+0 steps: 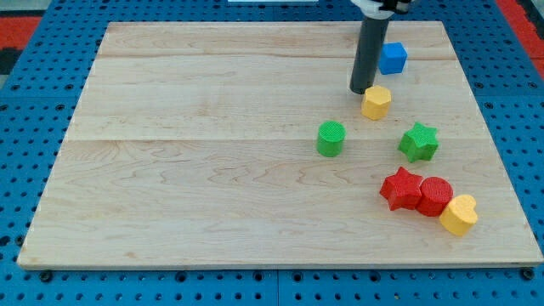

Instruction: Move the hexagon to the left of the red star

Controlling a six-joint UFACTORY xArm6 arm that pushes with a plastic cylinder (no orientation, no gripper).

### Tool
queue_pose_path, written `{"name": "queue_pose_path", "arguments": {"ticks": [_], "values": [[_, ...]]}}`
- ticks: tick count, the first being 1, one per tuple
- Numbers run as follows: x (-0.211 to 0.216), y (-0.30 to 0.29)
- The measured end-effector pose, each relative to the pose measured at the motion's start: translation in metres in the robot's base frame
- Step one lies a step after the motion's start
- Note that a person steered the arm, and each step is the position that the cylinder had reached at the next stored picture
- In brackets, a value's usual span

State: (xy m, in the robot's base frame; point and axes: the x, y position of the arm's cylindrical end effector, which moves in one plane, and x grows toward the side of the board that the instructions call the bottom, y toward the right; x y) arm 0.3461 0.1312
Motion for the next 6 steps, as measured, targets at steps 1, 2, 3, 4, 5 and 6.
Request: {"name": "queue_pose_path", "arguments": {"ticks": [1,2,3,4,5,6], "values": [[0.044,0.005],[0.045,0.004],[0.013,0.008],[0.053,0.044],[0.097,-0.002],[0.149,-0.005]]}}
